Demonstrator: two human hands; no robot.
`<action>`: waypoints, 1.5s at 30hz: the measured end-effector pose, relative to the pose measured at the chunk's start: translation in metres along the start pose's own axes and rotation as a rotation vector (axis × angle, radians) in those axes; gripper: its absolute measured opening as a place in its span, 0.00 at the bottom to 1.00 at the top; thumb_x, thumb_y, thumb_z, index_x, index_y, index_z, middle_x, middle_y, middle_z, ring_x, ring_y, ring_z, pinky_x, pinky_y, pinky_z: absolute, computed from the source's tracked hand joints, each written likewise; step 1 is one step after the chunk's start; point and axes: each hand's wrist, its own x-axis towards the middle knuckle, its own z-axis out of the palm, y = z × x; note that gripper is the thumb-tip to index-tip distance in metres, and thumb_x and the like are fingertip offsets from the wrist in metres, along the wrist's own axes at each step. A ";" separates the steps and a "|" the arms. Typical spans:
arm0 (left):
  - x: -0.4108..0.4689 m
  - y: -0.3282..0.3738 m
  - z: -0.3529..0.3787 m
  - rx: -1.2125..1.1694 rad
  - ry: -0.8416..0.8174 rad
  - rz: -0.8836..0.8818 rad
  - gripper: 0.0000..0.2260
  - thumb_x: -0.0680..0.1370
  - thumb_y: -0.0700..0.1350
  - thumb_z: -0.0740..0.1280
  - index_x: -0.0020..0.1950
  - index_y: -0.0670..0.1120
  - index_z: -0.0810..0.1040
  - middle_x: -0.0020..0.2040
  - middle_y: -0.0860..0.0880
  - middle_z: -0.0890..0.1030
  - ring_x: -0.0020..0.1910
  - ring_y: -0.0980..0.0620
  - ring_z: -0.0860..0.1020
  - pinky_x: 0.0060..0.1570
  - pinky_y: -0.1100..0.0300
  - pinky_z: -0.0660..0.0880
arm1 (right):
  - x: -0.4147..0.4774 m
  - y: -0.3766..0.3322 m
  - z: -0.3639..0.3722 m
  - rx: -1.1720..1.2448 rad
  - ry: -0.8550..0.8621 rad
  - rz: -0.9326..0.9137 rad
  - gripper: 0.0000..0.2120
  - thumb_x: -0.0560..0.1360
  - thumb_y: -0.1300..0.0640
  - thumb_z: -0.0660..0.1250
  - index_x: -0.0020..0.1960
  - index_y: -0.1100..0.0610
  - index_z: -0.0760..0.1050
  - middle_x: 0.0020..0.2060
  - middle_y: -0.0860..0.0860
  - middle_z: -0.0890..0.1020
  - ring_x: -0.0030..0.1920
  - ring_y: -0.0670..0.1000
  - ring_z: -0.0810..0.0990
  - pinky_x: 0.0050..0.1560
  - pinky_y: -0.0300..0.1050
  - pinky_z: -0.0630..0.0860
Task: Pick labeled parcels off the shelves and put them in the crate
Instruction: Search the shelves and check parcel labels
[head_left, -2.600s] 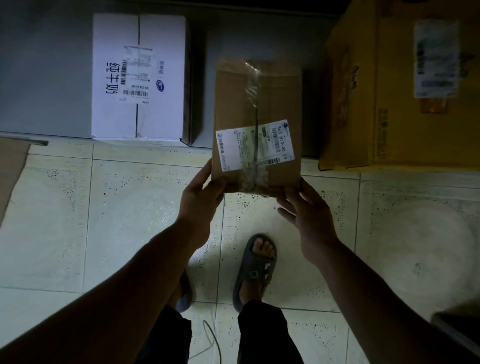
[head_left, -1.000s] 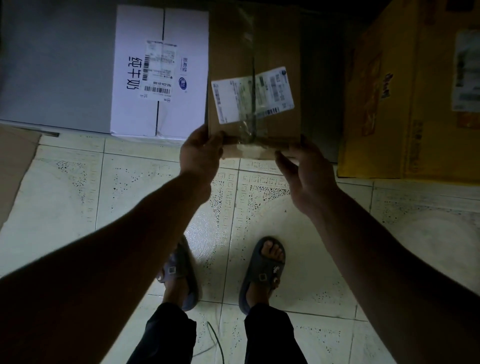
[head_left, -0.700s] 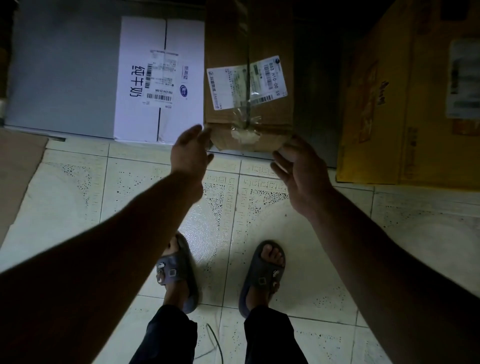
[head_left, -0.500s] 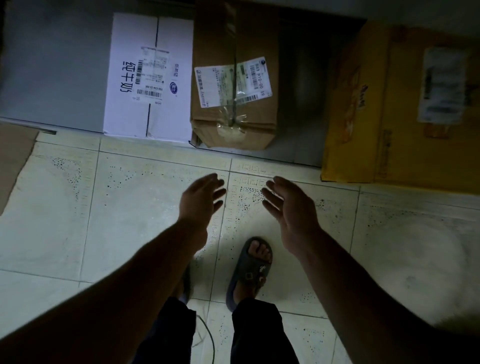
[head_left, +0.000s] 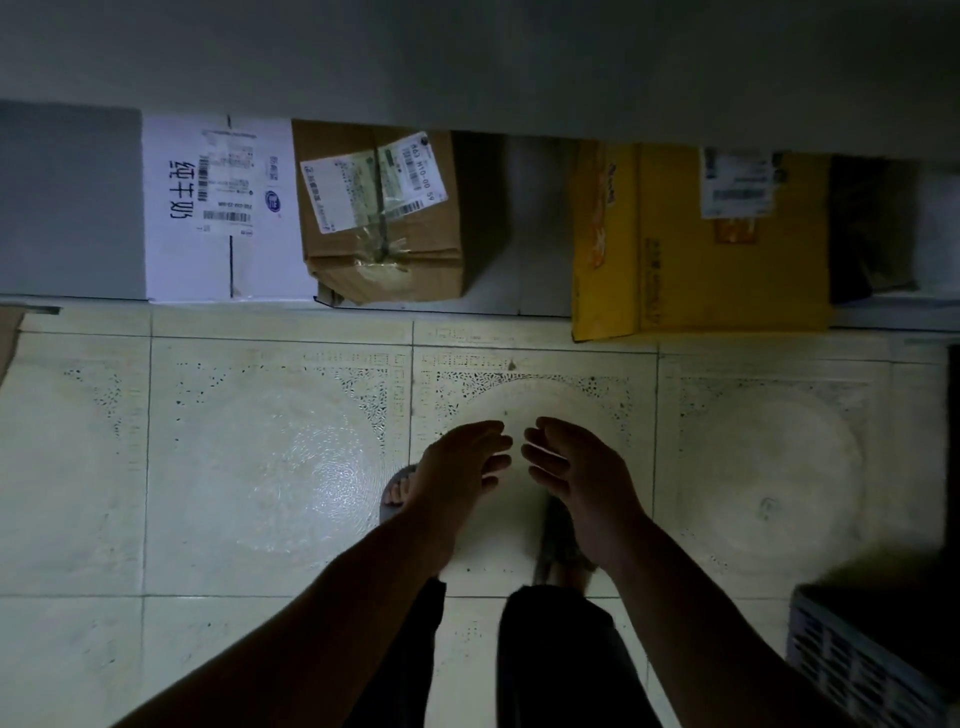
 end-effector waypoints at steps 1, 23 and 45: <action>0.000 0.001 0.006 -0.001 -0.003 0.000 0.13 0.82 0.41 0.60 0.65 0.43 0.76 0.57 0.46 0.82 0.53 0.52 0.80 0.48 0.63 0.75 | 0.000 0.001 -0.007 0.013 0.006 0.011 0.11 0.82 0.58 0.59 0.61 0.60 0.76 0.54 0.54 0.83 0.51 0.49 0.83 0.46 0.42 0.77; 0.053 0.032 0.179 -0.070 0.192 0.264 0.39 0.73 0.57 0.71 0.78 0.53 0.55 0.76 0.47 0.65 0.73 0.45 0.64 0.73 0.42 0.59 | 0.074 -0.121 -0.234 -0.012 0.026 -0.238 0.20 0.81 0.42 0.56 0.70 0.48 0.65 0.71 0.51 0.69 0.55 0.54 0.81 0.52 0.51 0.80; 0.039 -0.032 0.181 -0.316 0.070 0.304 0.15 0.77 0.37 0.67 0.58 0.53 0.76 0.55 0.51 0.82 0.56 0.52 0.79 0.52 0.59 0.75 | 0.080 -0.055 -0.242 -0.095 -0.136 -0.326 0.14 0.77 0.50 0.66 0.62 0.46 0.72 0.57 0.49 0.80 0.58 0.53 0.81 0.54 0.44 0.79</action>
